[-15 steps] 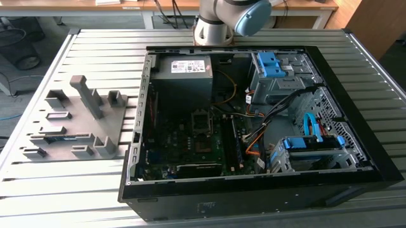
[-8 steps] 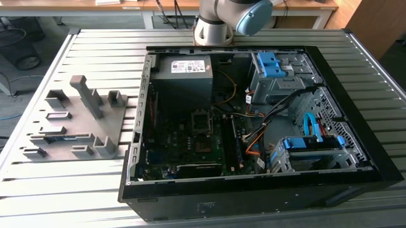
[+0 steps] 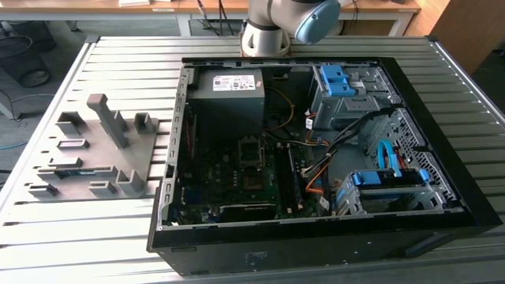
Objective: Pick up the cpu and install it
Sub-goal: 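Pick up the cpu and move it towards the insertion slot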
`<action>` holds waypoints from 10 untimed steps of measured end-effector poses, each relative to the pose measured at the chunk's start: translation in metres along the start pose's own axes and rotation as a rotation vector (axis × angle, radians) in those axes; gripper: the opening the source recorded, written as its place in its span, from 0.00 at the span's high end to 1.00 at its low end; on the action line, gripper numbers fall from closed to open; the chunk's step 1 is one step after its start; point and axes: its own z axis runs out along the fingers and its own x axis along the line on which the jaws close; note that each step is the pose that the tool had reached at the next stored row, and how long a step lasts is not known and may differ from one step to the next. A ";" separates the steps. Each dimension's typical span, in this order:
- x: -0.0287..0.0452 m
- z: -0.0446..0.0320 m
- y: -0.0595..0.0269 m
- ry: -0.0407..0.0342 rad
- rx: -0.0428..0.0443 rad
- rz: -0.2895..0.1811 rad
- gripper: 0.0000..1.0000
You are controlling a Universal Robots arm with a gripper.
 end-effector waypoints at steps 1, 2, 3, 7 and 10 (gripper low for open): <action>-0.0028 0.0008 -0.0001 0.0001 0.0000 0.000 0.53; -0.0056 0.0016 -0.0001 0.0000 0.0000 0.000 0.53; -0.0084 0.0025 -0.0002 0.0000 0.0000 0.000 0.53; -0.0190 0.0056 -0.0004 -0.0001 0.0000 0.000 0.53; -0.0252 0.0077 -0.0005 0.0001 0.0000 0.000 0.53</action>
